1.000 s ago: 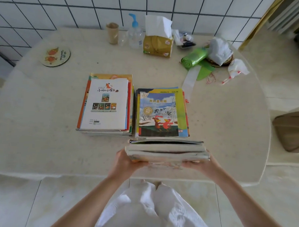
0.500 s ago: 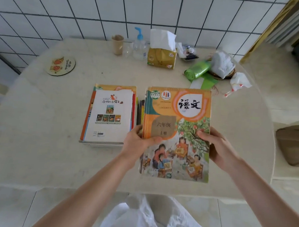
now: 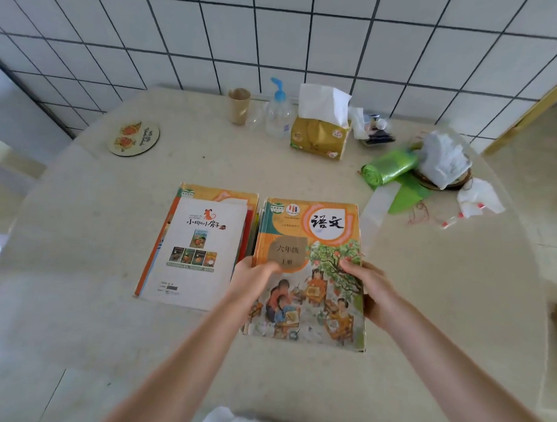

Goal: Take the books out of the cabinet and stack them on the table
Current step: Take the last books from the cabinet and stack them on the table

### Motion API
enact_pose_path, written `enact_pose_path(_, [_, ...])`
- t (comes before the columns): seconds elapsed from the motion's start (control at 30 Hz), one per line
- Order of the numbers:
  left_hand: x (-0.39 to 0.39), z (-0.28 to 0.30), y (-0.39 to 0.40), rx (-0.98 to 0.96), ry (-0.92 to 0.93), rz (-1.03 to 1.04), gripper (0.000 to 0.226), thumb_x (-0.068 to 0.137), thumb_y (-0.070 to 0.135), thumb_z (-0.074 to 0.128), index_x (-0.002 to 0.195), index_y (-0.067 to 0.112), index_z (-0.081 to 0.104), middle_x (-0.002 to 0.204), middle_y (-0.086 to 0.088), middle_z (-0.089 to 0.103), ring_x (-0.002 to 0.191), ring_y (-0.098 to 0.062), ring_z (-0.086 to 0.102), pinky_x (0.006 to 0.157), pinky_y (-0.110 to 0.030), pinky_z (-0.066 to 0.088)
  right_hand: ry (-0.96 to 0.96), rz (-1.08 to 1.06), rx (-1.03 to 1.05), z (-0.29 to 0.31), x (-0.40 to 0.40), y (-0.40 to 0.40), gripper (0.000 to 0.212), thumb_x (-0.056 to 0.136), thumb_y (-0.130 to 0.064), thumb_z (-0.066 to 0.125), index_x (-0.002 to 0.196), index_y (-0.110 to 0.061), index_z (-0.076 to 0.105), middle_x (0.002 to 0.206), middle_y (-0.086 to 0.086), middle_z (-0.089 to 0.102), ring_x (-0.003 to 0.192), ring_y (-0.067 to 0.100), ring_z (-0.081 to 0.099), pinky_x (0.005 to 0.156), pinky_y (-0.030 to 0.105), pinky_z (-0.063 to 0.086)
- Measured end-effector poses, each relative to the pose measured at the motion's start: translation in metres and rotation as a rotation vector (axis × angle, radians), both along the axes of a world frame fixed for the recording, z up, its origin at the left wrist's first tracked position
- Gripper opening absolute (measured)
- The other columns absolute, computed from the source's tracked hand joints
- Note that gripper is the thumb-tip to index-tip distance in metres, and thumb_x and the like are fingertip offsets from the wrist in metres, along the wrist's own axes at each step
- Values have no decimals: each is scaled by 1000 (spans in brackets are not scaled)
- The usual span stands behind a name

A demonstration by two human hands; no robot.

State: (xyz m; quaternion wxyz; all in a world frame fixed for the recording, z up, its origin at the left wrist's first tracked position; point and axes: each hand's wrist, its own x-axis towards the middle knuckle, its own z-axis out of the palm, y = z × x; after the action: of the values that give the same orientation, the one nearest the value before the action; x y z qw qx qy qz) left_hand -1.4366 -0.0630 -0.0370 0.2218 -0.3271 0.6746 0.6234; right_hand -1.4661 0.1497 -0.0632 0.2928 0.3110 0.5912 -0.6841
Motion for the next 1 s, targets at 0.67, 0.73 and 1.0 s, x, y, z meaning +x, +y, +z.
enact_pose_path(0.67, [-23, 9, 8, -301, 84, -171, 28, 80, 2, 59, 88, 28, 57, 62, 5, 67, 44, -3, 57, 47, -22, 46, 119, 122, 253, 3, -15, -12, 18, 85, -39, 56, 99, -29, 56, 104, 1, 69, 91, 20, 67, 86, 44, 54])
enact_pose_path(0.73, [-21, 8, 8, -290, 71, -151, 32, 79, 7, 59, 104, 27, 55, 76, 5, 68, 52, -9, 62, 50, -25, 50, 127, 198, 310, 3, -12, -15, 36, 74, -52, 55, 106, -36, 50, 115, -2, 61, 106, 20, 58, 94, 50, 49])
enact_pose_path(1.0, [-7, 9, 11, -293, 118, -146, 61, 86, 3, 60, 135, 27, 32, 89, 18, 52, 58, 5, 60, 43, -11, 47, 223, 224, 288, 17, 9, -13, 40, 86, -31, 58, 117, -38, 33, 106, -13, 55, 96, 7, 56, 83, 37, 48])
